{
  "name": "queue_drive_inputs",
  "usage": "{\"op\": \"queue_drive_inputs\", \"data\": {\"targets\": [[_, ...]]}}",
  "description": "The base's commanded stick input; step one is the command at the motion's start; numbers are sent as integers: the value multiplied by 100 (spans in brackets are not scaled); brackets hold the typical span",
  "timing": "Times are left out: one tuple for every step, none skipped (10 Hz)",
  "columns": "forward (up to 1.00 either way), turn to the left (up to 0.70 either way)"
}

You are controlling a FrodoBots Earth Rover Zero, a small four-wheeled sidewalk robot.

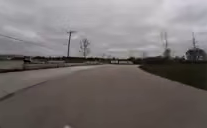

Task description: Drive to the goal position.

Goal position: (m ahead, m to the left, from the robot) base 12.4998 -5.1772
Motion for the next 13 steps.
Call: {"op": "queue_drive_inputs", "data": {"targets": [[100,-40],[100,-40],[100,-34],[100,-15],[100,0],[100,0],[100,0],[100,0],[100,0],[100,0],[100,0],[100,0],[100,0]]}}
